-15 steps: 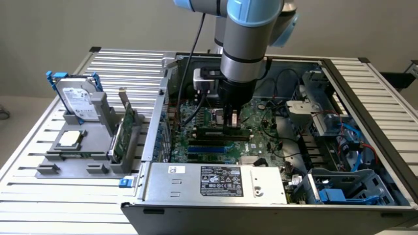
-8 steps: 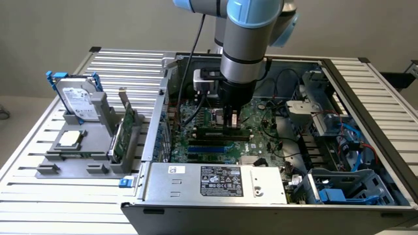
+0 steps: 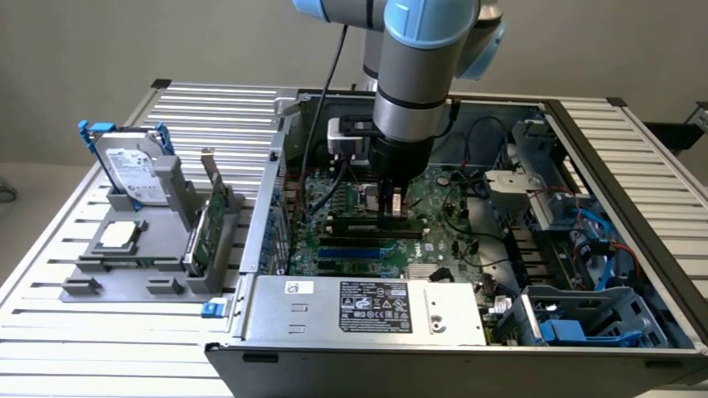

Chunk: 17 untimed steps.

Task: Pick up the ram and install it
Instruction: 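Insert the ram into the slot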

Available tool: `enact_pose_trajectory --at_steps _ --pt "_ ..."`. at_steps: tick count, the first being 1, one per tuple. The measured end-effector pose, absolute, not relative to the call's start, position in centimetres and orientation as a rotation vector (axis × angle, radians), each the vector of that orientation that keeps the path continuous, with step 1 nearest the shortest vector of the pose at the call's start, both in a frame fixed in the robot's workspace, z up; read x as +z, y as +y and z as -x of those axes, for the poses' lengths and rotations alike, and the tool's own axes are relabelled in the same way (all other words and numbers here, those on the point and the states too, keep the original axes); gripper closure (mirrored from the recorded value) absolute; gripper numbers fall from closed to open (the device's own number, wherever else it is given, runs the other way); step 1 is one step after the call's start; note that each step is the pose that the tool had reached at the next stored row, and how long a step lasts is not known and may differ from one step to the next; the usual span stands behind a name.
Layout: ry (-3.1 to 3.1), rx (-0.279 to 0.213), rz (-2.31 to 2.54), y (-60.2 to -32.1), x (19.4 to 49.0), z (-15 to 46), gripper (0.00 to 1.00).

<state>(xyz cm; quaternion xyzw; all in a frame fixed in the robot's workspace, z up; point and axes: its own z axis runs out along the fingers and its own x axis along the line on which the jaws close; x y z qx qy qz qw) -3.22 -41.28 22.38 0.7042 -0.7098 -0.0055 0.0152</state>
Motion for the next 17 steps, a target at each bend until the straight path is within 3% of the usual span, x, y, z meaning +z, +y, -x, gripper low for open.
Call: enact_pose_trajectory --at_steps 13,14,16,17 --pt "-2.21 -0.018 -2.189 -41.26 22.3 3.24 0.87" --pt "-2.21 -0.018 -2.189 -41.27 22.3 3.25 0.85" --pt "-2.21 -0.019 -2.189 -41.26 22.3 3.25 0.73" --pt "-2.211 -0.021 -2.19 -41.26 22.4 3.26 0.73"
